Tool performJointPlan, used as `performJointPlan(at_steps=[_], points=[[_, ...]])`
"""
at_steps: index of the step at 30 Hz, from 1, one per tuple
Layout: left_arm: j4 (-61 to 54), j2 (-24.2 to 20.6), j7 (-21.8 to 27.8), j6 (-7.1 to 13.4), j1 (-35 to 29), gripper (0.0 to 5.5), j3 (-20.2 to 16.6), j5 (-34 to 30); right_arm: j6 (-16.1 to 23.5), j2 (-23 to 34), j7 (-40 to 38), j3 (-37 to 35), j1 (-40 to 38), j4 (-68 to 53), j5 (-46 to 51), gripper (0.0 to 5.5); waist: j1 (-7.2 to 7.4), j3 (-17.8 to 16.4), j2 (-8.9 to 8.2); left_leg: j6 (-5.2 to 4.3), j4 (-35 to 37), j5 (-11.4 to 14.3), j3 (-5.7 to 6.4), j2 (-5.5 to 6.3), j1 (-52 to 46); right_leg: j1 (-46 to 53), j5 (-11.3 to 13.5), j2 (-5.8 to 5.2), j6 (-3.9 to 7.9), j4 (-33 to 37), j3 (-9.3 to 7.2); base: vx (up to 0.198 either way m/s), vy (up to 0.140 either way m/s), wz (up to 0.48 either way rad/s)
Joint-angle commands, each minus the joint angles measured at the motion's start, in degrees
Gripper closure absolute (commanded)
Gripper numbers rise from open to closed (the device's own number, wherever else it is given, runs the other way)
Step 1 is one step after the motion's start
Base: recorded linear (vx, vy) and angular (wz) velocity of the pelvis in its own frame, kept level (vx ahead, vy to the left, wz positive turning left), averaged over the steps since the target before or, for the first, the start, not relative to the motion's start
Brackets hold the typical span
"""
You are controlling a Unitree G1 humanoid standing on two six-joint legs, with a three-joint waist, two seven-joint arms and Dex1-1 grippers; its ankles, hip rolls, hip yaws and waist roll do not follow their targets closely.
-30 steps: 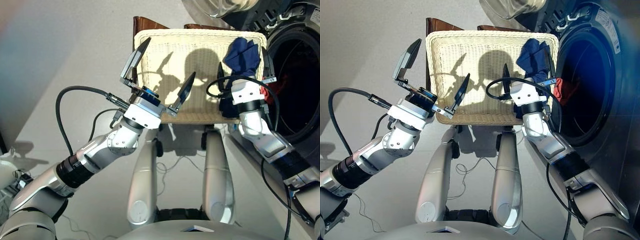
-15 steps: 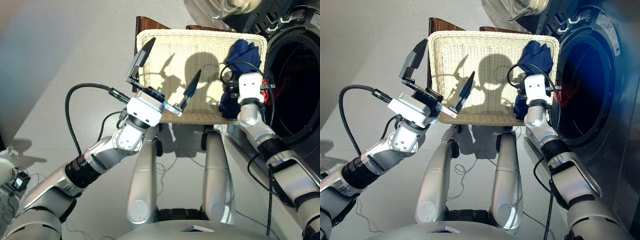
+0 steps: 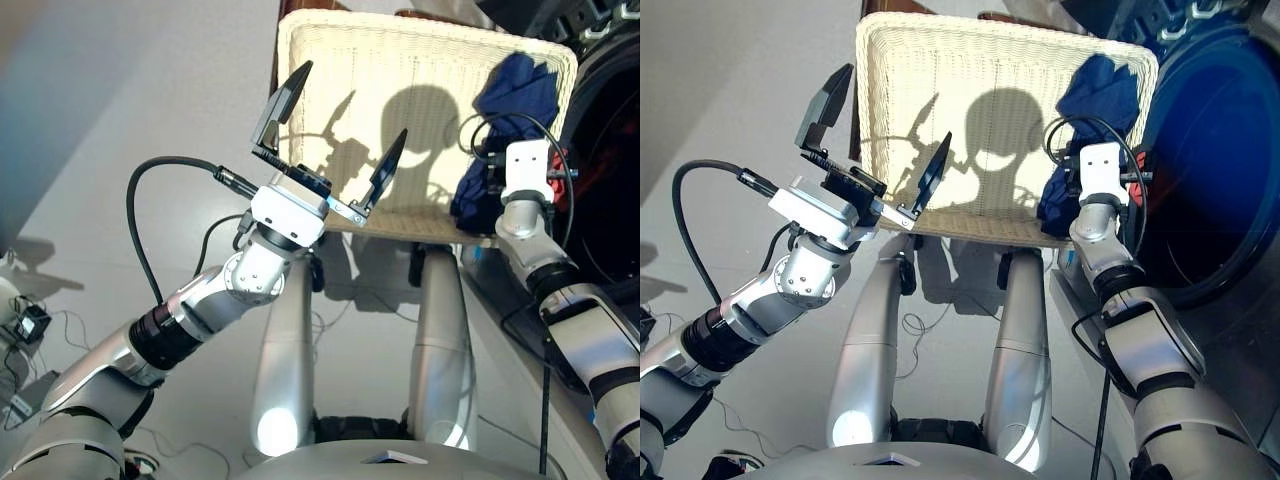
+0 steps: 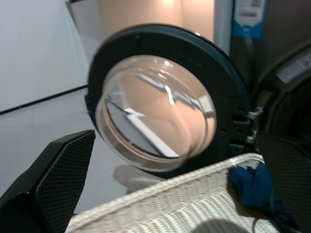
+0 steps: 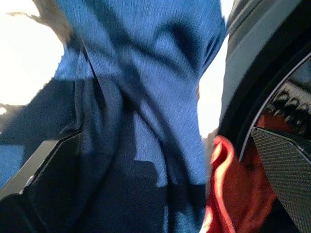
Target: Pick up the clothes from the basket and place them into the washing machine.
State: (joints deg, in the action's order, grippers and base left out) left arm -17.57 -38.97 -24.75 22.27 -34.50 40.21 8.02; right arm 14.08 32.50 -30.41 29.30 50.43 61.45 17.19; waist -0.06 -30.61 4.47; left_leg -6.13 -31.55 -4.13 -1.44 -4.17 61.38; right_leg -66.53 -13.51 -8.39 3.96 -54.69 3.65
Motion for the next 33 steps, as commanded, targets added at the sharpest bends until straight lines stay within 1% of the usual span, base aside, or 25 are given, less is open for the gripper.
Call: performJointPlan(at_steps=[1,5,9,12,14,16,20,23,28,33], points=[[-4.66,1.37,-0.58,2.57,0.12,0.00,-1.72,0.27,-0.26,-0.52,0.68,1.13,2.00,-1.05,-1.32,0.00,0.01,0.82,0.70,0.43,-13.64,11.40,-2.16,-1.47,1.41,-0.81,3.43,1.28,1.22,3.24,-0.75,0.000,0.000,0.000],[-4.17,2.09,-0.20,1.94,0.25,0.00,-1.62,0.03,-1.40,-2.71,1.26,4.19,2.80,-2.77,-5.40,0.00,0.15,0.82,0.69,0.56,-14.83,11.83,-2.12,-1.62,2.85,-2.49,3.07,1.54,1.21,2.32,-0.74,0.000,0.000,0.000],[-4.16,1.63,-0.14,1.89,0.21,0.00,-1.72,0.22,-1.31,-4.53,1.44,3.91,3.19,-2.53,-4.61,0.00,0.08,0.82,0.94,0.61,-14.86,11.77,-2.06,-1.45,3.61,-3.50,3.05,1.63,1.24,1.98,-0.72,0.000,0.000,0.000],[-4.26,1.90,-0.04,2.36,0.15,0.00,-2.34,1.16,-1.11,-6.23,1.89,2.55,3.13,0.25,-2.56,0.00,-0.32,0.82,1.24,0.63,-15.85,12.13,-1.62,-1.31,4.45,-4.12,2.39,1.83,1.15,1.09,-0.92,0.000,0.000,0.000],[-4.06,2.02,0.12,2.33,0.17,0.00,-2.08,1.67,-0.67,-6.41,2.00,0.72,3.34,2.05,0.77,0.00,-0.65,0.82,1.52,0.77,-16.30,12.30,-1.25,-1.16,5.08,-4.65,2.12,1.74,1.22,0.44,-1.26,0.000,0.000,0.000],[-4.16,1.98,0.45,2.20,0.15,0.00,-2.06,1.91,-0.62,-6.36,2.64,0.32,3.20,2.73,1.67,0.00,-0.77,0.82,1.63,0.82,-16.68,12.47,-1.22,-1.13,5.57,-5.22,2.02,1.85,1.31,-0.06,-1.47,0.000,0.000,0.000],[-4.12,2.02,0.61,1.80,0.00,0.00,-1.86,1.62,-0.96,-5.69,3.46,0.38,3.47,3.85,2.01,0.00,-0.67,0.82,1.49,0.94,-17.64,12.78,-1.18,-1.01,6.48,-6.04,1.92,1.70,1.17,-0.70,-1.61,0.000,0.000,0.000],[-4.14,2.00,0.55,1.61,0.02,0.00,-1.90,1.53,-0.95,-5.62,3.65,0.28,3.50,4.33,2.25,0.00,-0.67,0.82,1.43,0.98,-18.04,12.90,-1.18,-1.06,6.86,-6.38,1.88,1.75,1.17,-1.02,-1.65,0.000,0.000,0.000],[-4.54,1.64,0.19,1.29,0.11,0.00,-2.58,1.89,-0.78,-5.86,3.88,0.31,3.25,4.19,2.86,0.00,-0.70,0.82,1.09,1.07,-18.65,12.96,-0.87,-0.75,7.66,-6.79,2.03,1.86,1.14,-0.97,-1.48,0.000,0.000,0.000],[-5.48,1.09,0.21,1.51,0.70,0.00,-3.33,2.62,-0.91,-5.86,4.27,0.53,3.22,3.87,2.76,0.00,-0.82,0.82,1.02,1.17,-19.43,13.16,-0.76,-0.70,8.43,-7.58,1.87,1.98,1.11,-1.80,-1.44,0.000,0.000,0.000]])
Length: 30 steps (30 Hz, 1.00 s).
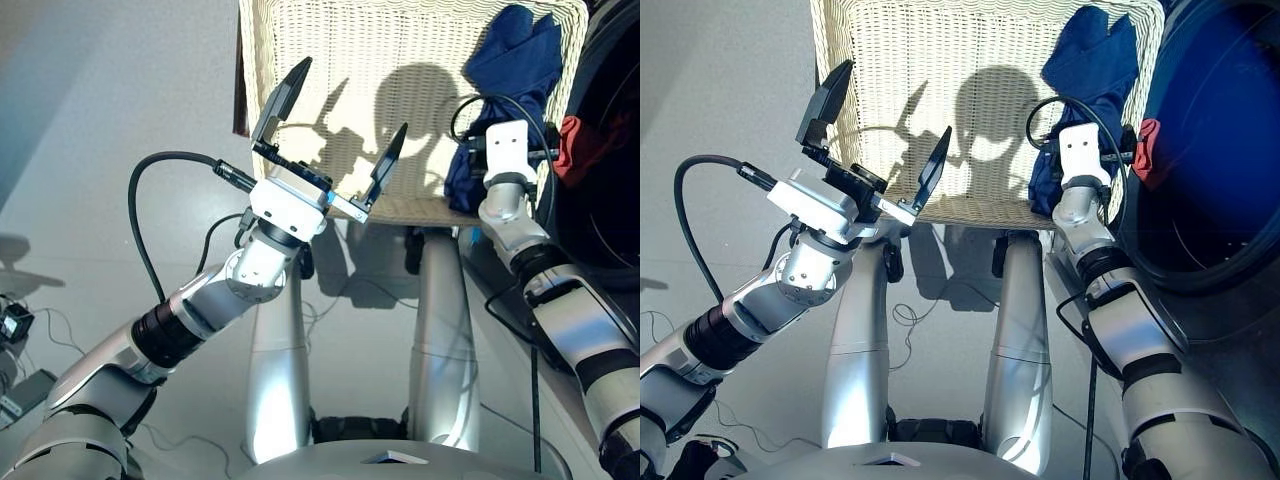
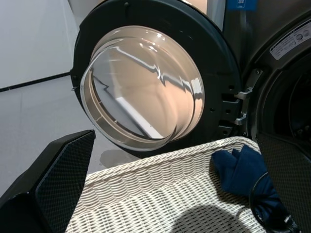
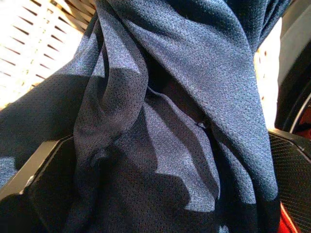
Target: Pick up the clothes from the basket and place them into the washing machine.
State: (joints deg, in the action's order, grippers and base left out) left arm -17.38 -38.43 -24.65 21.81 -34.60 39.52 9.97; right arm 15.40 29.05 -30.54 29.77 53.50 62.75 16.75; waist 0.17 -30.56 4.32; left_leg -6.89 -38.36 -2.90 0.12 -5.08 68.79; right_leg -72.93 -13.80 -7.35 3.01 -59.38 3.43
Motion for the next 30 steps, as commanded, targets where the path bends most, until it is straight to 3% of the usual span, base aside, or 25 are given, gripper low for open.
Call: performJointPlan(at_steps=[1,2,3,19,27,30], points=[[-5.93,0.26,0.08,1.86,0.76,0.00,-2.78,0.59,-2.39,-2.16,4.74,0.52,0.35,2.25,2.90,1.38,-1.12,0.76,1.07,1.92,-13.19,11.98,-2.33,0.26,1.63,-1.58,2.07,0.87,2.02,2.50,-1.22,0.000,0.000,0.000],[-5.96,0.17,0.10,1.76,0.77,0.00,-2.70,0.63,-2.37,-2.09,4.72,0.53,0.56,2.18,2.90,4.10,-1.15,0.76,1.06,1.90,-13.24,11.98,-2.34,0.20,1.80,-1.73,2.03,0.75,2.03,2.39,-1.30,0.000,0.000,0.000],[-6.09,0.06,0.04,1.72,0.85,0.00,-2.73,0.63,-2.40,-2.08,4.73,0.59,0.66,2.12,2.97,5.50,-1.20,0.76,1.06,1.91,-13.24,11.95,-2.27,0.19,1.89,-1.88,2.06,0.66,2.05,2.29,-1.39,0.000,0.000,0.000],[-6.22,-1.38,-0.68,1.14,1.76,0.00,-3.20,0.19,-0.72,-1.72,2.82,1.60,-2.14,-5.78,0.91,5.50,-0.37,0.76,0.02,2.03,-9.10,10.19,-2.53,0.29,-0.48,0.60,4.09,0.37,1.91,6.39,-1.29,0.000,0.000,0.000],[-5.70,-2.42,-1.74,0.98,3.00,0.00,-4.60,-1.67,2.94,0.24,1.34,-1.50,-10.29,-21.73,2.77,5.50,0.97,0.76,-1.18,2.06,-2.48,8.07,-3.17,-0.13,-4.57,5.07,6.35,0.21,2.13,13.18,-1.26,0.000,0.000,0.000],[-5.55,-3.18,-1.68,0.76,3.79,0.00,-5.18,-2.17,5.53,0.77,2.42,-5.05,-15.55,-28.44,7.58,5.50,1.58,0.76,-1.66,2.08,0.05,7.28,-3.27,-0.02,-6.59,7.05,7.24,0.11,2.35,15.48,-1.09,0.000,0.000,0.000]])
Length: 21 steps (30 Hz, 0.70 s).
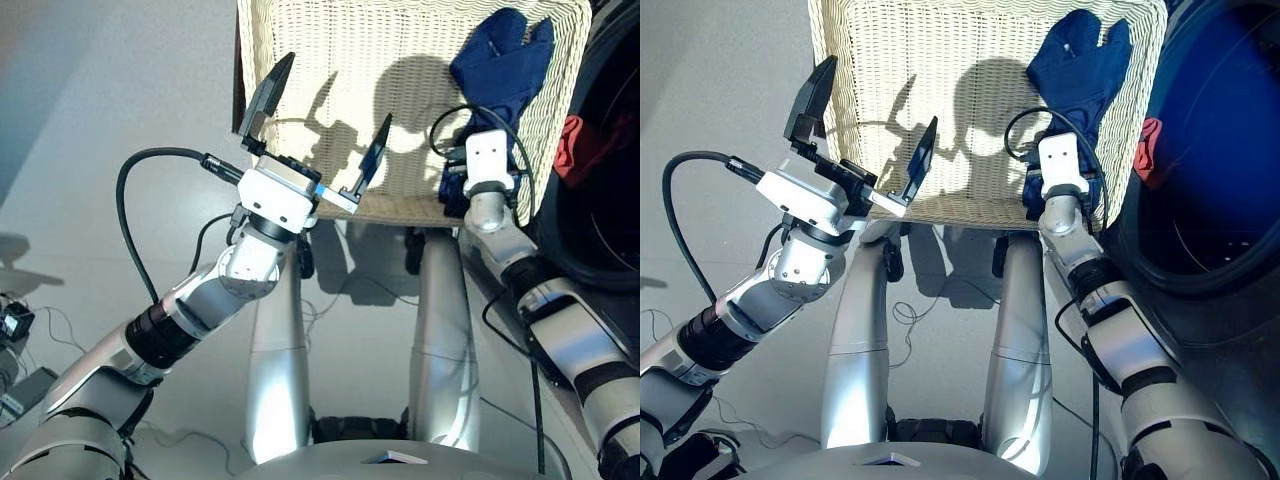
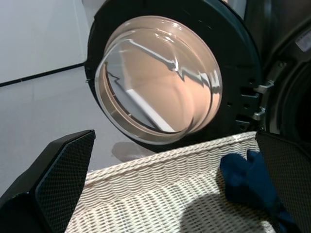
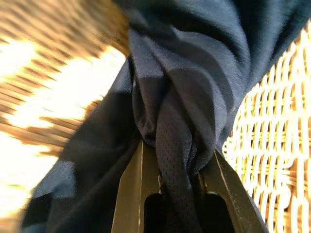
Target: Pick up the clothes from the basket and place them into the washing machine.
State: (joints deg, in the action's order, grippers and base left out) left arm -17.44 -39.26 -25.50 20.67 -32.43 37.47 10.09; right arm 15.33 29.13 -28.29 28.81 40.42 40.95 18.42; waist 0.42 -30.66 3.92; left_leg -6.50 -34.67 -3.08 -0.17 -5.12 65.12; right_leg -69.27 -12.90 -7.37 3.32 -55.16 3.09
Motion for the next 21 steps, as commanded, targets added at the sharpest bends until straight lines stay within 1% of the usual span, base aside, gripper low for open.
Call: performJointPlan(at_steps=[1,3,6,8,9,10,13,14,15,17,19,21], points=[[-5.36,-2.57,-0.90,1.83,1.91,0.00,-3.30,-2.44,6.49,0.78,0.45,-5.41,-4.22,-9.05,7.65,5.50,1.46,0.86,-1.46,1.75,-2.67,7.24,-3.08,0.08,-3.61,3.99,6.74,0.09,2.20,12.17,-0.84,0.000,0.000,0.000],[-5.28,-2.94,-0.56,1.92,2.53,0.00,-3.80,-2.47,8.48,0.56,1.78,-8.37,-7.15,-12.14,12.48,5.50,1.69,0.86,-1.64,1.83,-0.67,6.69,-3.22,0.17,-5.01,5.32,7.55,0.05,2.59,14.14,-0.92,0.000,0.000,0.000],[-4.88,-3.11,-0.17,1.89,3.67,0.00,-4.40,-2.21,12.82,-1.75,4.63,-13.94,-11.29,-16.60,23.37,5.50,2.13,0.86,-2.01,1.98,1.50,6.06,-3.61,0.38,-6.72,7.20,8.61,0.14,3.06,16.95,-1.04,0.000,0.000,0.000],[-4.76,-3.23,0.16,1.87,4.04,0.00,-4.77,-1.96,15.48,-3.51,6.26,-16.95,-12.30,-18.85,30.15,5.50,2.26,0.86,-2.20,2.09,2.86,5.76,-3.59,0.59,-7.80,8.08,9.04,0.28,3.35,18.25,-1.07,0.000,0.000,0.000],[-4.78,-3.25,0.16,1.86,4.05,0.00,-4.73,-1.95,15.52,-3.49,6.44,-16.99,-12.34,-18.79,30.32,5.50,2.21,0.86,-2.22,2.09,2.92,5.75,-3.61,0.58,-7.88,8.15,9.07,0.30,3.36,18.31,-1.06,0.000,0.000,0.000],[-4.72,-3.05,0.41,2.13,4.27,0.00,-5.62,-1.43,17.52,-5.01,7.82,-20.08,-12.67,-20.24,35.27,5.50,2.38,0.86,-2.36,2.24,3.12,5.77,-3.73,0.73,-8.12,8.49,9.26,0.34,3.43,18.78,-1.20,0.000,0.000,0.000],[-4.98,-3.64,0.49,2.35,4.76,0.00,-6.73,-1.08,20.01,-4.96,7.15,-24.14,-12.38,-20.60,38.28,5.50,2.42,0.86,-2.76,2.33,2.29,6.12,-3.47,0.72,-7.95,8.36,9.01,0.48,3.33,18.36,-1.04,0.000,0.000,0.000],[-5.00,-3.65,0.49,2.33,4.74,0.00,-6.72,-1.08,20.03,-4.95,7.20,-24.17,-12.36,-20.56,38.33,5.50,2.39,0.86,-2.76,2.33,2.22,6.15,-3.46,0.71,-7.89,8.32,8.99,0.49,3.33,18.31,-1.04,0.000,0.000,0.000],[-5.40,-4.11,0.45,2.45,5.30,0.00,-7.27,-0.88,21.10,-3.98,5.51,-27.05,-10.69,-18.27,39.32,5.50,2.32,0.86,-2.83,2.29,1.84,6.43,-3.33,0.72,-7.65,8.31,8.68,0.48,3.22,17.99,-1.18,0.000,0.000,0.000],[-6.02,-4.47,0.53,2.60,5.49,0.00,-7.73,-0.37,21.51,-2.72,3.76,-28.92,-8.41,-15.01,39.71,5.50,2.17,0.86,-2.73,2.21,1.46,6.63,-3.16,0.63,-7.34,8.08,8.50,0.47,3.15,17.66,-1.17,0.000,0.000,0.000],[-6.49,-4.32,0.91,2.86,5.77,0.00,-7.87,0.66,20.94,-0.54,2.98,-30.50,-5.81,-9.23,40.73,5.50,1.87,0.86,-2.81,2.10,1.12,6.74,-2.96,0.49,-7.09,7.95,8.40,0.38,3.10,17.46,-1.24,0.000,0.000,0.000],[-6.60,-4.37,1.52,2.93,5.69,0.00,-7.79,1.55,19.40,2.47,2.63,-31.55,-3.01,-1.27,42.15,5.50,1.55,0.86,-2.77,1.95,0.99,6.82,-2.83,0.42,-6.95,7.90,8.28,0.33,3.01,17.41,-1.30,0.000,0.000,0.000]])
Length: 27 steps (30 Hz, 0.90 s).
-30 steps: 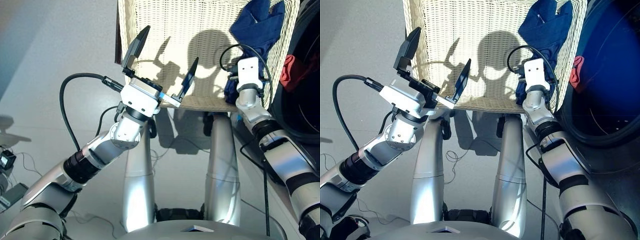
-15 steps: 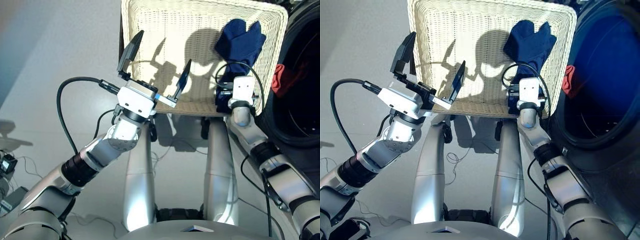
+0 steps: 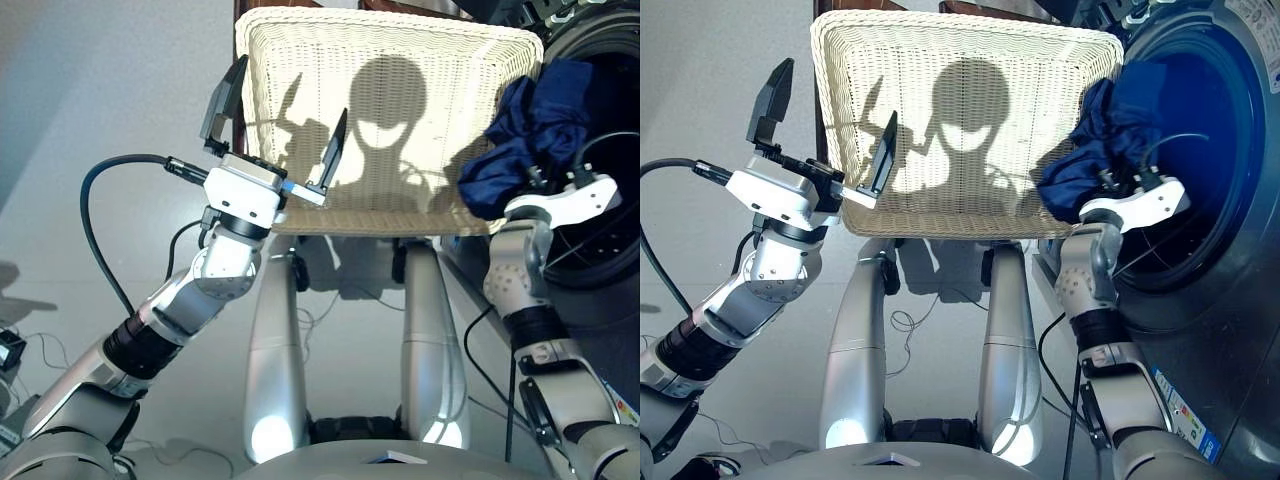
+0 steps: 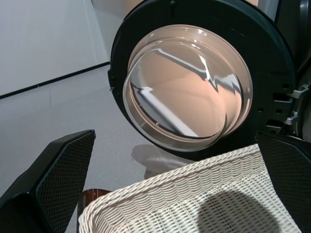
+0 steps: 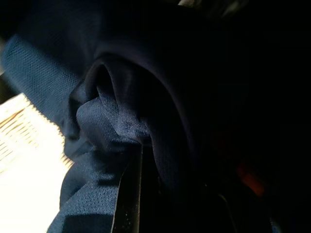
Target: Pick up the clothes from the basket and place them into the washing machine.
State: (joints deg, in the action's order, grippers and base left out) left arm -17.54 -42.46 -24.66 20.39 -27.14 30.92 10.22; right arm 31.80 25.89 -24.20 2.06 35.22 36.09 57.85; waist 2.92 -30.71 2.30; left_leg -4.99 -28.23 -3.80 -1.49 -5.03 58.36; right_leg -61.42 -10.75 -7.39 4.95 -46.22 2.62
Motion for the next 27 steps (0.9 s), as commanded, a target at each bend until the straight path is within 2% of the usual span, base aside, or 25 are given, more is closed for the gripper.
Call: performJointPlan(at_steps=[1,6,7,9,15,19,24,25,26,27], points=[[-6.64,-1.30,0.97,3.21,0.26,0.00,-1.12,1.84,2.17,7.08,-1.65,-5.34,3.77,7.60,3.66,5.50,-1.17,0.91,-1.11,0.35,-5.62,7.59,-1.45,0.31,-0.05,0.07,6.12,0.24,1.37,8.41,-0.90,0.000,0.000,0.000],[-7.00,-0.90,1.31,2.63,-0.77,0.00,-1.24,2.88,-0.85,13.21,-1.85,-6.98,8.99,21.51,7.59,5.50,-1.74,0.91,-0.77,0.08,-5.38,6.80,-1.30,0.22,1.22,-0.84,6.73,0.11,1.29,8.83,-1.15,0.000,0.000,0.000],[-7.08,-0.81,1.19,2.52,-0.46,0.00,-1.29,2.94,-1.12,14.00,-2.14,-7.44,9.04,23.05,8.20,5.50,-1.82,0.91,-0.70,-0.01,-5.86,7.51,-1.25,0.17,0.89,-0.43,6.03,0.04,1.32,8.41,-1.21,0.000,0.000,0.000],[-7.41,-0.89,1.17,2.22,-0.72,0.00,-1.59,3.14,-1.79,15.79,-2.79,-8.06,10.50,25.72,9.26,5.50,-1.98,0.91,-0.55,0.01,-5.93,6.91,-1.14,0.16,1.66,-1.21,6.55,0.02,1.21,8.30,-1.24,0.000,0.000,0.000],[-8.52,-1.48,-0.70,1.44,-1.08,0.00,-1.35,1.57,-1.87,21.19,-8.16,-9.68,13.43,30.75,9.10,5.50,-2.02,0.91,-0.44,-0.05,-6.41,7.11,-1.14,0.12,2.37,-1.82,6.43,-0.10,1.19,7.84,-1.32,0.000,0.000,0.000],[-8.78,-1.80,-2.30,1.18,-1.68,0.00,-0.98,0.49,-1.66,23.13,-11.99,-10.02,15.31,32.21,8.39,5.50,-1.85,0.91,-0.26,-0.07,-7.00,7.19,-1.25,0.15,2.95,-2.41,6.46,-0.18,1.14,7.24,-1.11,0.000,0.000,0.000],[-8.94,-1.60,-3.09,1.60,-1.77,0.00,-0.31,0.52,-2.35,23.90,-12.76,-8.73,16.53,32.39,7.95,5.50,-2.10,0.91,-0.17,-0.07,-8.04,7.85,-1.17,0.23,3.03,-2.75,6.01,-0.31,1.18,6.18,-1.00,0.000,0.000,0.000],[-8.96,-1.54,-3.07,1.69,-1.63,0.00,-0.35,0.65,-2.75,23.84,-12.72,-8.24,16.70,32.37,7.55,3.36,-2.08,0.91,-0.20,-0.06,-8.16,7.87,-1.20,0.21,3.11,-2.74,6.03,-0.35,1.15,6.17,-0.95,0.000,0.000,0.000],[-8.94,-1.55,-3.09,1.75,-1.61,0.00,-0.27,0.73,-2.78,23.74,-12.69,-7.86,16.84,32.38,7.40,0.00,-2.08,0.91,-0.23,-0.06,-8.18,7.85,-1.18,0.22,3.14,-2.77,6.04,-0.36,1.17,6.08,-0.96,0.000,0.000,0.000],[-8.96,-1.55,-3.15,1.86,-1.67,0.00,-0.16,0.76,-2.96,23.47,-12.43,-7.37,16.92,32.36,7.24,0.00,-2.08,0.91,-0.25,-0.04,-8.15,7.87,-1.14,0.26,3.12,-2.82,6.07,-0.36,1.18,6.02,-0.91,0.000,0.000,0.000]])
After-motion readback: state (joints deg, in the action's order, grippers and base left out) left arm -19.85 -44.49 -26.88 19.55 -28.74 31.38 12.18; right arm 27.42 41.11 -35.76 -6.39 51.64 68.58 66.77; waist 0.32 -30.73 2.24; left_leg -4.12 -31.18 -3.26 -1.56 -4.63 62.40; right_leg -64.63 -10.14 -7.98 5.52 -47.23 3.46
